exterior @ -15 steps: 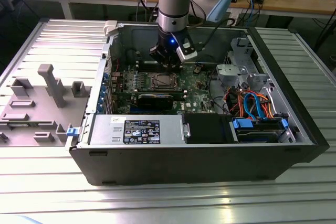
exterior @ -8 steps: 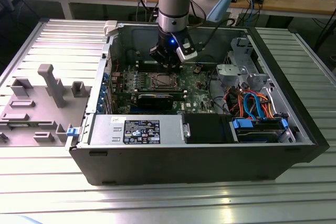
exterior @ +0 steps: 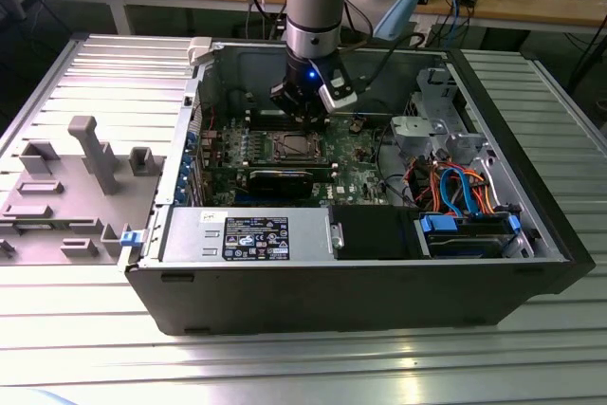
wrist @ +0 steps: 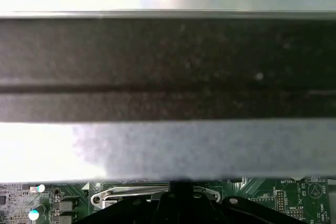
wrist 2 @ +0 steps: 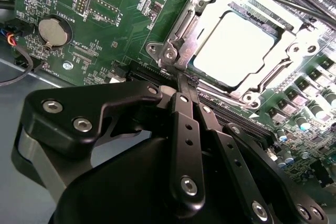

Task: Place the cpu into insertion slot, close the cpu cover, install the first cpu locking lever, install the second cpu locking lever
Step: 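Install the first cpu locking lever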

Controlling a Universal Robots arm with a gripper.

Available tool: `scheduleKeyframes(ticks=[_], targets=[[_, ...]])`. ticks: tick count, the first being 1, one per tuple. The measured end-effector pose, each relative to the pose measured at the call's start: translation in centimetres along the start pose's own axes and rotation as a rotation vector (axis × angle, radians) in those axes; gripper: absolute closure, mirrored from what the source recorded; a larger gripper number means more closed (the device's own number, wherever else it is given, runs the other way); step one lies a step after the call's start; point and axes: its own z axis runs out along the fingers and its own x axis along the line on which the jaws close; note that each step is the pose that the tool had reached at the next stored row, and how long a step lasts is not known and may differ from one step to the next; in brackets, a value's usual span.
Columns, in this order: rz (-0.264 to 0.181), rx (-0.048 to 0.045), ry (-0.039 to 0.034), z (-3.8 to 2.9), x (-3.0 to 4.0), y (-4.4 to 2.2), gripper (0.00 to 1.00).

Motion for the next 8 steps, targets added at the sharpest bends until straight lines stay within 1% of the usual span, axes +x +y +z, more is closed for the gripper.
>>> scheduleKeyframes(ticks=[5,8], targets=[[0.0,-0.0003,-0.0002,-0.04,-0.01,-0.01,0.89],[0.0,0.0001,-0.0001,0.03,-0.01,-0.13,0.89]])
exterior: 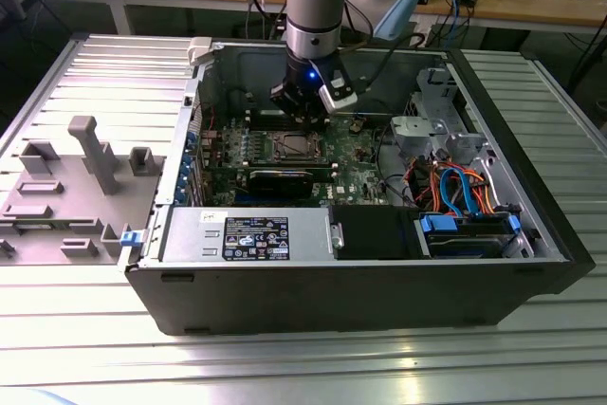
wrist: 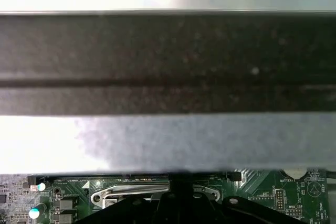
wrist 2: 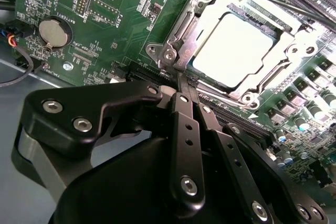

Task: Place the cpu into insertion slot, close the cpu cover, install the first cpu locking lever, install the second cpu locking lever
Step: 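Install the first cpu locking lever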

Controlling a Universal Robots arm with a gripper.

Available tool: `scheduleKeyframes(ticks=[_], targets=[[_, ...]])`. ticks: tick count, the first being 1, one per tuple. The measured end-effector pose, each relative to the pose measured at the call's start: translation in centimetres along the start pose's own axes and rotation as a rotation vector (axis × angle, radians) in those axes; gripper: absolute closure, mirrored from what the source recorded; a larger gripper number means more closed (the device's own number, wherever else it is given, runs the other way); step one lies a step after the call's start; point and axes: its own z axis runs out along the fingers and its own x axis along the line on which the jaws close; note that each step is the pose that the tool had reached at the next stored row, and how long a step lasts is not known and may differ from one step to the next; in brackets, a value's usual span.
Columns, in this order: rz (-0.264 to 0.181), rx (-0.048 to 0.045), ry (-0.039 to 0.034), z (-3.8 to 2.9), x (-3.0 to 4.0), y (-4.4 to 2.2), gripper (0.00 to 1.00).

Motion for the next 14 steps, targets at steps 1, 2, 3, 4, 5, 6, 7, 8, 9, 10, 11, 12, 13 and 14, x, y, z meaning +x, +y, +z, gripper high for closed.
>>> scheduleKeyframes(ticks=[1,2,3,4,5,6,7,8,9,10,11,12,13,14], targets=[[0.0,0.0001,0.0,0.03,0.0,-0.05,0.89],[0.0,0.0004,0.0,0.08,0.0,-0.12,0.89],[0.0,0.0006,0.0,0.11,0.01,-0.16,0.89],[0.0,0.001,0.0001,0.13,0.0,-0.19,0.89],[0.0,0.0013,0.0001,0.17,0.01,-0.24,0.89],[0.0,0.0012,0.0001,0.18,0.0,-0.31,0.89],[0.0,0.0015,0.0001,0.19,0.01,-0.33,0.89],[0.0,0.0017,0.0001,0.22,0.01,-0.34,0.89],[0.0,0.002,0.0003,0.27,0.02,-0.35,0.89],[0.0,0.0022,0.0004,0.34,0.02,-0.36,0.89],[0.0,0.0019,0.0002,0.45,0.01,-0.36,0.89],[0.0,0.0015,0.0001,0.51,0.01,-0.36,0.89],[0.0,0.0011,0.0001,0.53,0.01,-0.37,0.89],[0.0,-0.0057,0.0003,0.54,0.0,-0.38,0.89]])
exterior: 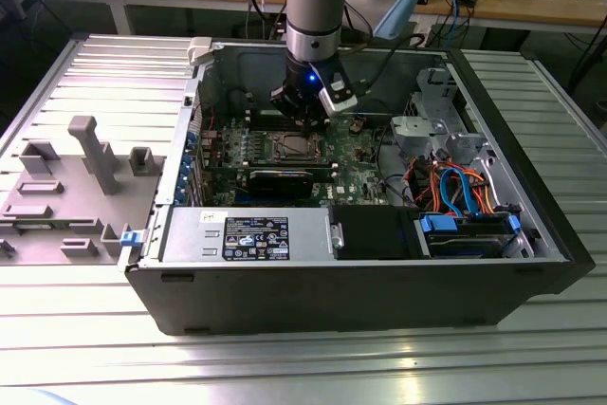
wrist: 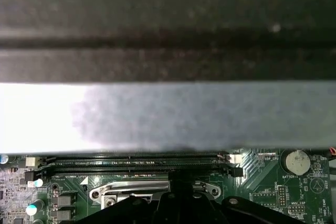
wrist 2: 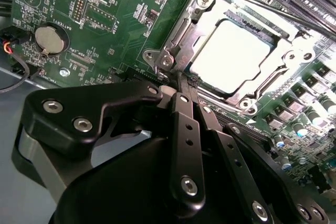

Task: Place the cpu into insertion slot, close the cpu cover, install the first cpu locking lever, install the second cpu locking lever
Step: 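Install the first cpu locking lever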

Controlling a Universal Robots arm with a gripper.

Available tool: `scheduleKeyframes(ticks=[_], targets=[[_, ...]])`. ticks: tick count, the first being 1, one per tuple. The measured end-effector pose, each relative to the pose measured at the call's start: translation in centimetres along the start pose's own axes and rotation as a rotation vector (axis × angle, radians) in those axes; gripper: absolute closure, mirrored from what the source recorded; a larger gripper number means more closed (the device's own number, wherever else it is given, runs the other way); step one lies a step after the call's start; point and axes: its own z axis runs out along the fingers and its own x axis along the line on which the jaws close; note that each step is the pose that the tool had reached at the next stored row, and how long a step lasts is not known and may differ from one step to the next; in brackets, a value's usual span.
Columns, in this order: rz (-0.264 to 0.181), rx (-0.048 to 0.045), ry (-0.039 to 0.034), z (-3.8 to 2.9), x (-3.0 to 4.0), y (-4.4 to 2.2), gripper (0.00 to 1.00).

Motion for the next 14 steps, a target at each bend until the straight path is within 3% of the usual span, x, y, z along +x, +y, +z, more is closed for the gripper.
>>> scheduleKeyframes(ticks=[3,4,11,14], targets=[[0.001,-0.0265,-0.0004,0.05,-0.01,0.01,0.89],[0.001,-0.0311,0.0,0.03,0.0,0.01,0.89],[0.001,-0.0333,0.0001,-0.81,-0.03,0.11,0.89],[0.001,-0.033,0.0002,-0.83,-0.02,0.09,0.89]])
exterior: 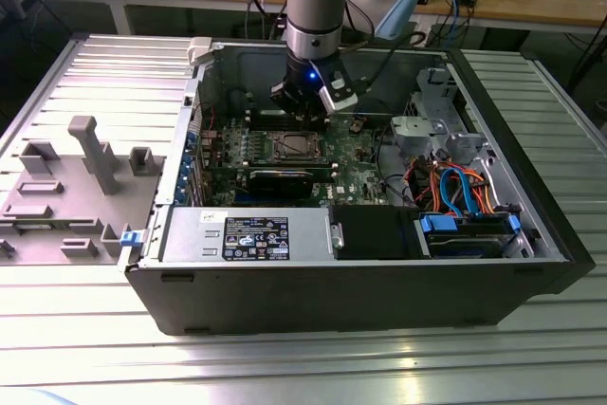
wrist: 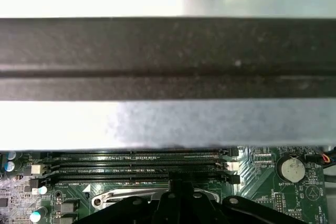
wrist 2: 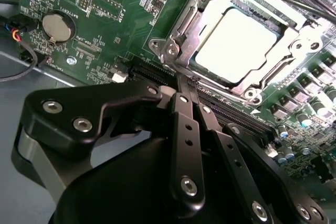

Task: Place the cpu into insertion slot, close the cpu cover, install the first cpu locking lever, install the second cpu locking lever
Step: 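Install the first cpu locking lever, then install the second cpu locking lever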

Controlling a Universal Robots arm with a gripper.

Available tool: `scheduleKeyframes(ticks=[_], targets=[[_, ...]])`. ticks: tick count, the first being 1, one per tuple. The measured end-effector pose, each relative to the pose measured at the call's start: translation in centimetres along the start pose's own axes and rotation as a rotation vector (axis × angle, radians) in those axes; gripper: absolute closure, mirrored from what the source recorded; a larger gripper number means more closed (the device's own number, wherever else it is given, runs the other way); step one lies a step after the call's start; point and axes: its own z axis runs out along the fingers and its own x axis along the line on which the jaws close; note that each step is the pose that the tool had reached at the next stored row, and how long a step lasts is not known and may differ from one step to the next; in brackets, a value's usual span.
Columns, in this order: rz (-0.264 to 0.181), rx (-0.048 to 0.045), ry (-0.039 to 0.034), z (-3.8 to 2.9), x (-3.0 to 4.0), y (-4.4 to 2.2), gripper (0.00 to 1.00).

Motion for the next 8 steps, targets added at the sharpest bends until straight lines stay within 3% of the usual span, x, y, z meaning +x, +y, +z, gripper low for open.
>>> scheduleKeyframes(ticks=[8], targets=[[0.0,0.0012,0.0,-0.04,-0.01,-0.49,0.89]])
